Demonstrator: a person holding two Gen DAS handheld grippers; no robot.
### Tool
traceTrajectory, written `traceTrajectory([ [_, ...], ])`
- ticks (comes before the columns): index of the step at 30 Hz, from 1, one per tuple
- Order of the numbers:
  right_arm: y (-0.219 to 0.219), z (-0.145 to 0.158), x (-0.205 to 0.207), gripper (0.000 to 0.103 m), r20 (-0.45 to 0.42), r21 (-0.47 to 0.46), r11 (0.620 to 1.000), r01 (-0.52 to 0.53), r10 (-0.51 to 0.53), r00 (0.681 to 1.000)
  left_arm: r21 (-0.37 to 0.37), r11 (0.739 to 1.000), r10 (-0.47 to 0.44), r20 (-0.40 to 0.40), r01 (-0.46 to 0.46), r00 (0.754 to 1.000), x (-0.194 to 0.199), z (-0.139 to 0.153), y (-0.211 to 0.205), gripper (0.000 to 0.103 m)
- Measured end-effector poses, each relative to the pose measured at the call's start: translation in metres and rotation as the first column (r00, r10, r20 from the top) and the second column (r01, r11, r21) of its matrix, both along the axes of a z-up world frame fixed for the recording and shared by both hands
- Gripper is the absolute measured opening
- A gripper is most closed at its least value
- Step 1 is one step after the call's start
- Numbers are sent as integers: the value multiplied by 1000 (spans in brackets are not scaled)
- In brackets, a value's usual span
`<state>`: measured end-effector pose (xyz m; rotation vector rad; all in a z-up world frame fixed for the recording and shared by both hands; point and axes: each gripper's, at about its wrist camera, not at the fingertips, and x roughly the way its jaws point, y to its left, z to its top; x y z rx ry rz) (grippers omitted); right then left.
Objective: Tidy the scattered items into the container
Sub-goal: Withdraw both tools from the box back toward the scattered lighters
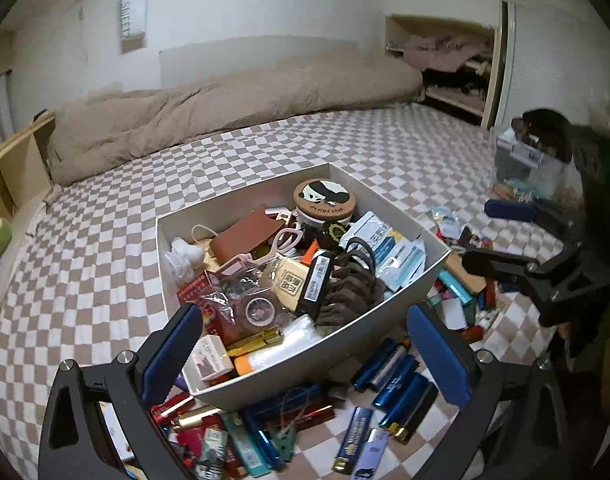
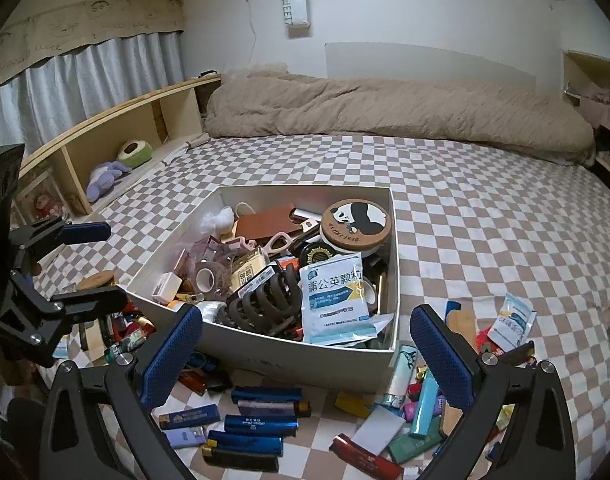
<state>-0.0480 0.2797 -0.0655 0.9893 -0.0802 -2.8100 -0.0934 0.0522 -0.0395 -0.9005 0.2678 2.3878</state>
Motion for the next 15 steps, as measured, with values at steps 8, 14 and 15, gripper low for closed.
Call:
traceTrajectory([
  [8, -1, 1, 8, 103, 2, 15, 1000, 12, -12, 1000, 21, 999, 48, -29, -47, 998, 10, 4, -6, 103],
  [14, -1, 3, 15, 103, -2, 18, 1000, 25, -25, 1000, 41, 998, 58, -41, -56, 998, 18, 6, -8, 103],
  [15, -1, 4, 16, 103, -6, 21, 999, 30, -30, 1000, 42, 997, 61, -41, -59, 997, 19, 6, -9, 103],
])
